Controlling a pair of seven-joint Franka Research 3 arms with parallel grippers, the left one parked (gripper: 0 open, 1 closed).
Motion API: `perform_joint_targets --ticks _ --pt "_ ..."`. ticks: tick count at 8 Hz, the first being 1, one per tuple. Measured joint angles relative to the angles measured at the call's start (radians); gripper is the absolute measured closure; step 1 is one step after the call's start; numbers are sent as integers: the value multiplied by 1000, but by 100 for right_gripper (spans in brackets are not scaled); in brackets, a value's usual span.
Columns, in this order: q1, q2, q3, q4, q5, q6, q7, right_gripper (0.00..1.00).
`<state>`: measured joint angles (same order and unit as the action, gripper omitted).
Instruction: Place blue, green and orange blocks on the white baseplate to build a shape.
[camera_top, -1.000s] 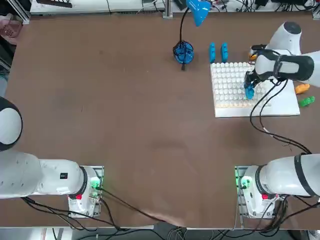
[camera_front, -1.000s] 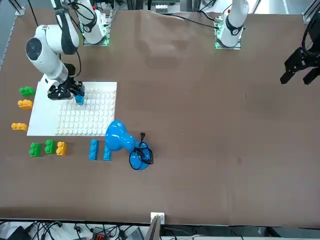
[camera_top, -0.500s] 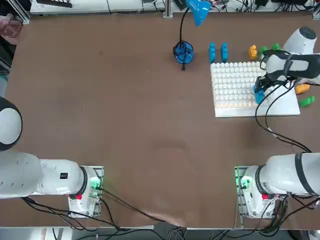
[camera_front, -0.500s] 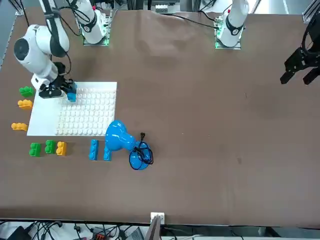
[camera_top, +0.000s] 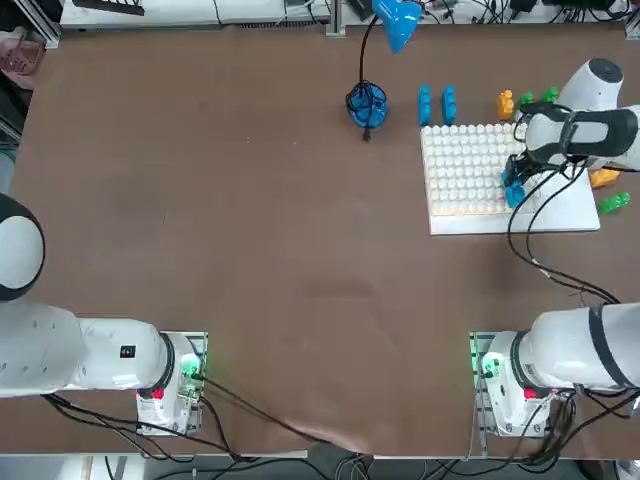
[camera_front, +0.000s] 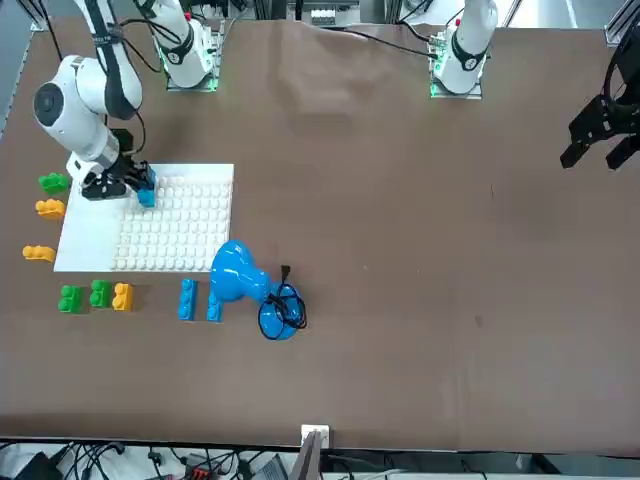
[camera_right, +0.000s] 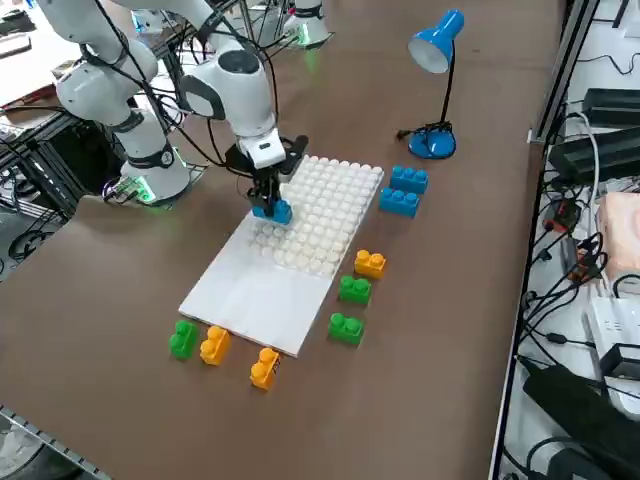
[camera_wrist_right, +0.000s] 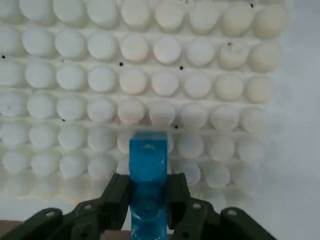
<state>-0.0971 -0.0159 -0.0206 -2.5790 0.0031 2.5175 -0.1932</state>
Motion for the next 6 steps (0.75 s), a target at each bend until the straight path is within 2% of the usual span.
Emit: perform_joint_targets --ticks 2,6 --pt "36 7 5 2 0 20 39 63" --pt "42 23 5 3 1 42 43 63"
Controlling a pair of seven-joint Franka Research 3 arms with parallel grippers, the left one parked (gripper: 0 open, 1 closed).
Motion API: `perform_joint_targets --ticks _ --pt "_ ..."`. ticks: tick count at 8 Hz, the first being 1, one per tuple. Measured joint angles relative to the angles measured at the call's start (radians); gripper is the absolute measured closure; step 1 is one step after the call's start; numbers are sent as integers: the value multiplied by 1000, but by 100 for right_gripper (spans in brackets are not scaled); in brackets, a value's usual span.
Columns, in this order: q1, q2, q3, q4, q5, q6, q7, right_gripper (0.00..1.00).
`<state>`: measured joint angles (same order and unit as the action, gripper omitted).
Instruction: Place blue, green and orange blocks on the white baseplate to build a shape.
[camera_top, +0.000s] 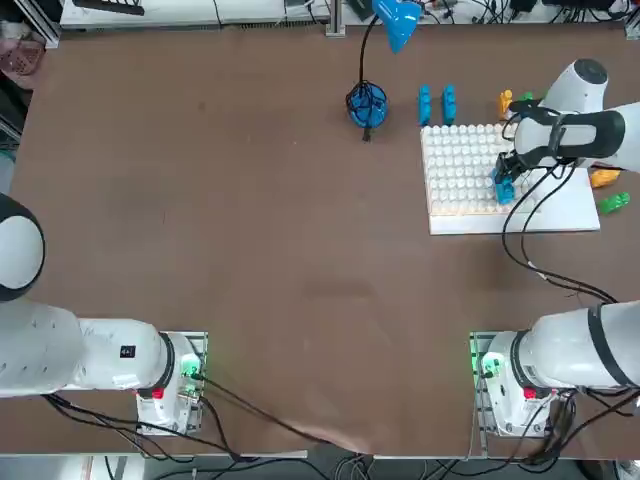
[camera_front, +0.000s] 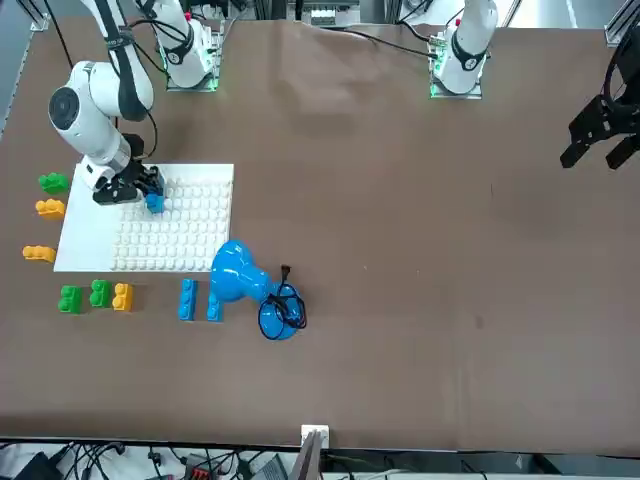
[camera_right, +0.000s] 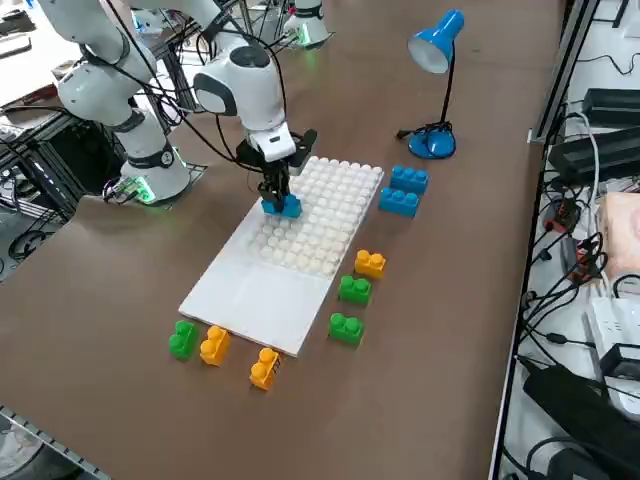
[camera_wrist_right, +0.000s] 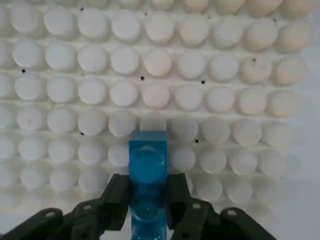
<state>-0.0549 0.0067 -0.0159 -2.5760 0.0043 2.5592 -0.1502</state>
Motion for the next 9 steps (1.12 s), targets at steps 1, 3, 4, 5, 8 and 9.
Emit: perform_joint_targets --ticks 1,3,4,5,8,9 --pt "0 0 0 0 2 1 1 63" --pt "0 1 -1 0 7 4 14 63" --pt "0 1 -1 0 7 5 21 63" --pt "0 1 -1 0 7 6 29 63" --pt "0 1 -1 -1 8 7 45 63" --pt "0 0 -1 -1 9 7 48 63"
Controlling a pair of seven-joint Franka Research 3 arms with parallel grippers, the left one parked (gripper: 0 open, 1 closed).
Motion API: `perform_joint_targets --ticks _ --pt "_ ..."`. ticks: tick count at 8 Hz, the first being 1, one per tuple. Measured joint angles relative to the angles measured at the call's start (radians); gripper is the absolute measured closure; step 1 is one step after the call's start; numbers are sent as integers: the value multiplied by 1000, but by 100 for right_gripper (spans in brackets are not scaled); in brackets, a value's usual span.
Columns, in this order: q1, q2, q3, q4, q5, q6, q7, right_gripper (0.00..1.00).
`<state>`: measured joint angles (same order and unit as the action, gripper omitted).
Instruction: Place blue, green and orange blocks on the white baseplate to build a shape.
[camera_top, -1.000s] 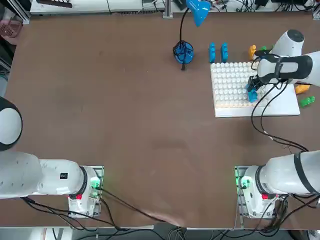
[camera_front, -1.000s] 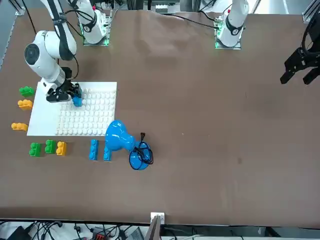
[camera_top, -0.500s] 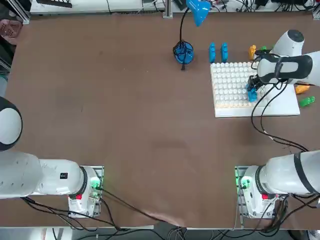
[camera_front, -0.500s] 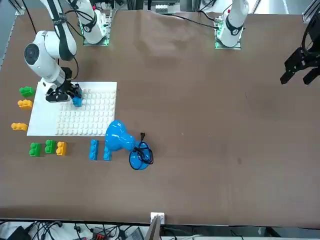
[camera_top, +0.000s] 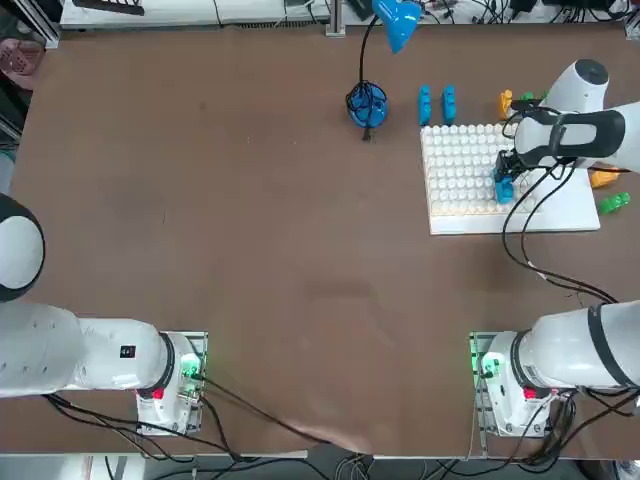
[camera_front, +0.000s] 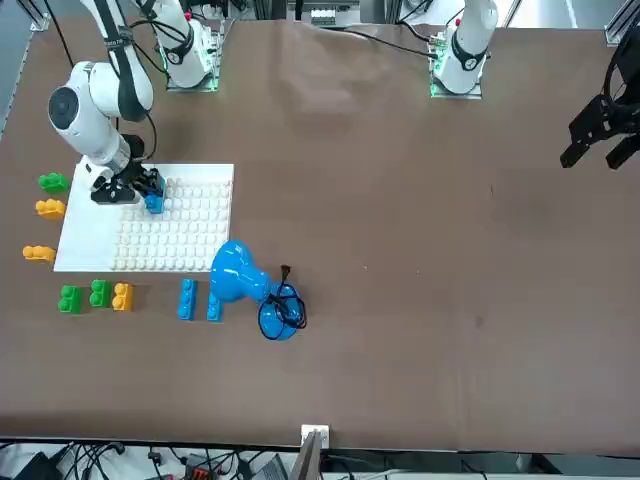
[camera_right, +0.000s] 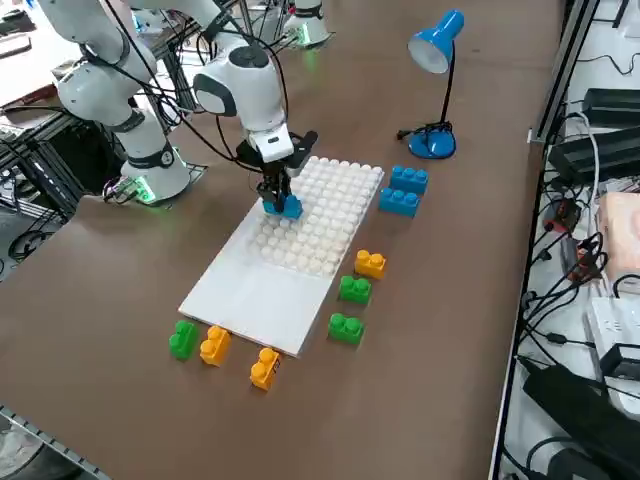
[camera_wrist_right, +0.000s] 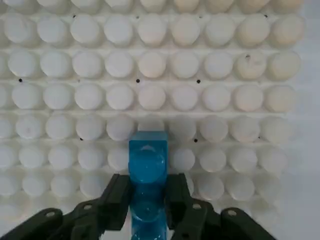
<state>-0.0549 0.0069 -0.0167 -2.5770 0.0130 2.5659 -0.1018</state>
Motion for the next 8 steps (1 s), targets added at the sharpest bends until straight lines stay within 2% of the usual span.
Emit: perform_joint_targets --ticks 8 --pt "0 -8 0 -10 1 0 4 63"
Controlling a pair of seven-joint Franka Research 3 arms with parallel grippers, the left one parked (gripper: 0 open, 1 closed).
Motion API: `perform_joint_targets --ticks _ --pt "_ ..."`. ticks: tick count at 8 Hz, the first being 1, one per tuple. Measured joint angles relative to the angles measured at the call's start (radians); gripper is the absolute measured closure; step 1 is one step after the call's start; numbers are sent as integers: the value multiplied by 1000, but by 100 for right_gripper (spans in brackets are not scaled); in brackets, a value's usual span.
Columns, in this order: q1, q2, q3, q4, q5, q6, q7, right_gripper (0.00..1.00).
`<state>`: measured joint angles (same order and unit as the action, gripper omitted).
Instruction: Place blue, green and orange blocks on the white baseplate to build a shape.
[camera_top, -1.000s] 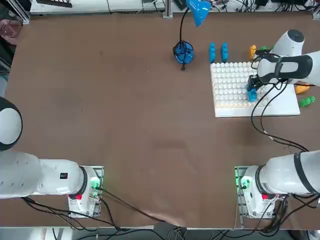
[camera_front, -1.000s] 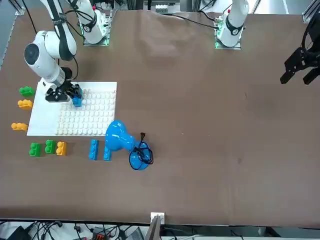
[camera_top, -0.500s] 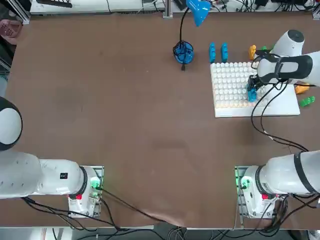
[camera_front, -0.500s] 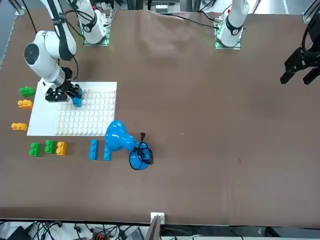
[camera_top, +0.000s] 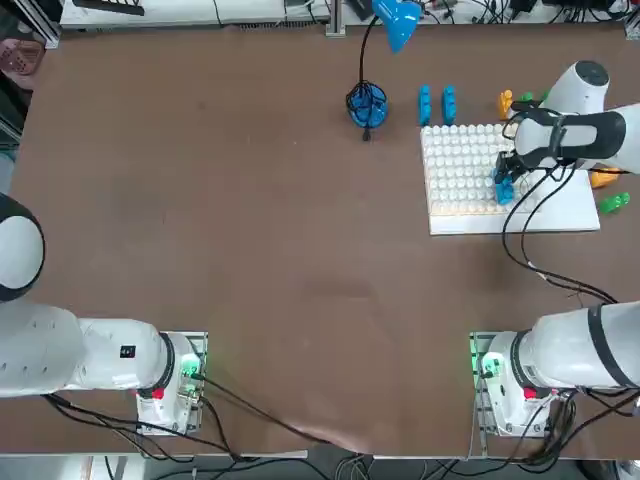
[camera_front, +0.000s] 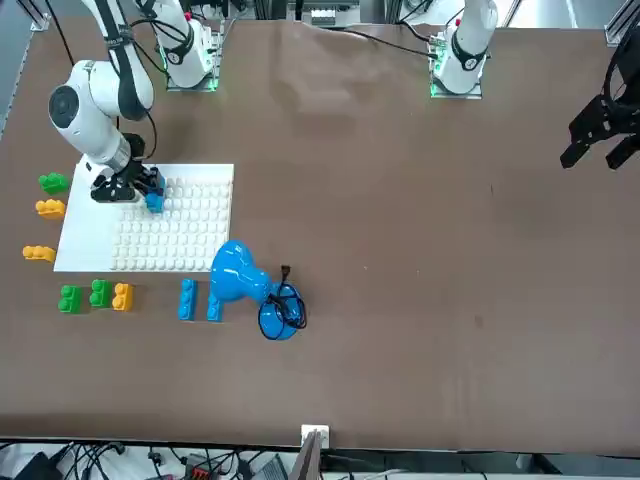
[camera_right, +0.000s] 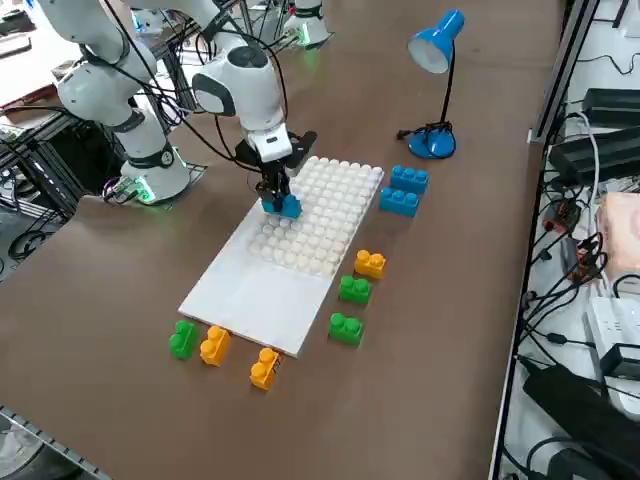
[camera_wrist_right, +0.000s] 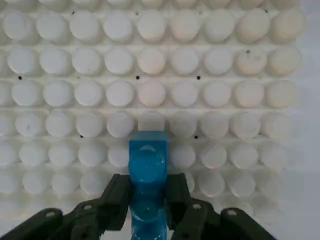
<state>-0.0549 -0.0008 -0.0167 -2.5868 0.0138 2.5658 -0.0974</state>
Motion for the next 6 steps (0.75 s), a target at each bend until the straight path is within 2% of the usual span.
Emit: perform_joint_targets --ticks 6 --pt "0 -14 0 -37 1 11 10 63"
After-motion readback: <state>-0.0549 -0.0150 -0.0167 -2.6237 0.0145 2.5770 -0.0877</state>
